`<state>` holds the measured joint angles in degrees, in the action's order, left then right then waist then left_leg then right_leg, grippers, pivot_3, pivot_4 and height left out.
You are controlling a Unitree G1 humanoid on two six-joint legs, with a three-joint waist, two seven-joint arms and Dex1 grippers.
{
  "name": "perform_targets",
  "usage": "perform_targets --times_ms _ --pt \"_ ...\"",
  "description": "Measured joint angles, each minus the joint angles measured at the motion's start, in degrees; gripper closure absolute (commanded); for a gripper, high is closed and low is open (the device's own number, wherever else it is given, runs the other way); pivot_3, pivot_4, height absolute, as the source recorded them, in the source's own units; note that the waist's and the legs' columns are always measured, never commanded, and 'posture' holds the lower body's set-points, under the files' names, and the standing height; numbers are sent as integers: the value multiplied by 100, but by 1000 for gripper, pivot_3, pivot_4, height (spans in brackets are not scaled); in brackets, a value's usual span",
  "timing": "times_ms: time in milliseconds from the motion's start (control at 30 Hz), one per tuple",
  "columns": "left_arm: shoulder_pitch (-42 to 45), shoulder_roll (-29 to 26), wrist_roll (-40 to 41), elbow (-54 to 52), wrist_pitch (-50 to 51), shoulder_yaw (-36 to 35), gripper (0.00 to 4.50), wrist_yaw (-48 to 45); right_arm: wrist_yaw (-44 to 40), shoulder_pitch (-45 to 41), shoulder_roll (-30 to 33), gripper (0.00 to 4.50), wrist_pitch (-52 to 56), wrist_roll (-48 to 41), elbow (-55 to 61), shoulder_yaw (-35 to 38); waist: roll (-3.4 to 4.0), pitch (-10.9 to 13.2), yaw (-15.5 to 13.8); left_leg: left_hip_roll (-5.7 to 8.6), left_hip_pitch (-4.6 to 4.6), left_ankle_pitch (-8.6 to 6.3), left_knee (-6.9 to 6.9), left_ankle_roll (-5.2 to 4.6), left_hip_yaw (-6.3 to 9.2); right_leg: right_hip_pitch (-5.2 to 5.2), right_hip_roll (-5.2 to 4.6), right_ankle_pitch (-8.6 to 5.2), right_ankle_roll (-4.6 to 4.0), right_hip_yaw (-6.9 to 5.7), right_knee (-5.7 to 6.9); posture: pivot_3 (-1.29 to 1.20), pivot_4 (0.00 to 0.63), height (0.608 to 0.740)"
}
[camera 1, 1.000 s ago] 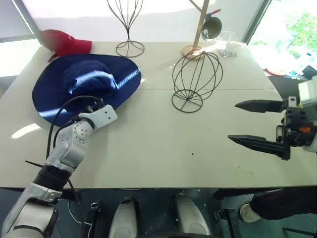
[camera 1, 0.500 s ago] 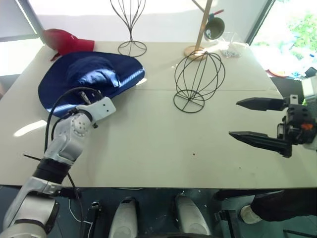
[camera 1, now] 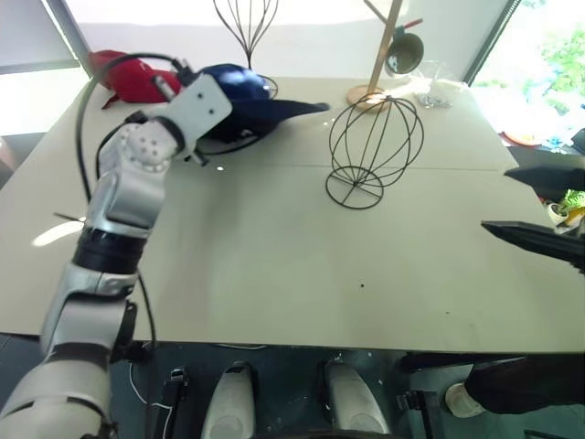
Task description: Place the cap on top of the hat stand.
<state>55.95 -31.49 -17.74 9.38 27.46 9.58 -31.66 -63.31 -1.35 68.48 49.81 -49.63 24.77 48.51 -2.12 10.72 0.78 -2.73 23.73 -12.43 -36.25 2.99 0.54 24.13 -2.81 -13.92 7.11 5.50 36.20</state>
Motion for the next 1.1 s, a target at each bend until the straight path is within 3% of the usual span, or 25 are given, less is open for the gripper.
perform_targets --times_ms 200,367,500,867,1000,1100 --pt "1271 614 276 1254 -3 10 4448 96 -58 56 2 0 67 54 8 331 1 0 35 0 -1 0 6 0 4 3 4 0 5 2 0 0 150 739" --pt "2071 817 353 2743 -590 -7 4448 469 -48 201 -47 0 198 70 215 681 1 1 31 -1 2 0 8 0 5 8 6 0 6 3 -1 0 150 739" --pt "2507 1191 511 3274 -1162 -26 4448 508 10 305 -166 0 246 105 330 835 0 2 -18 2 35 0 -1 0 9 22 6 0 6 3 -8 0 150 739" --pt "2535 1812 965 2240 -1657 5 4448 114 -15 711 -217 0 476 256 376 1493 6 0 24 3 44 0 1 1 13 39 11 2 11 7 -2 0 150 739" --pt "2083 1869 1038 1730 -1862 10 4448 141 1 725 -218 0 563 250 355 1727 7 -1 28 3 41 2 -2 3 12 36 12 4 12 13 -2 0 150 739" --pt "1501 1595 929 1249 -2509 141 4448 56 -2 775 -219 0 621 260 293 1833 11 -3 36 3 36 2 1 2 10 36 13 5 13 17 0 0 150 739"
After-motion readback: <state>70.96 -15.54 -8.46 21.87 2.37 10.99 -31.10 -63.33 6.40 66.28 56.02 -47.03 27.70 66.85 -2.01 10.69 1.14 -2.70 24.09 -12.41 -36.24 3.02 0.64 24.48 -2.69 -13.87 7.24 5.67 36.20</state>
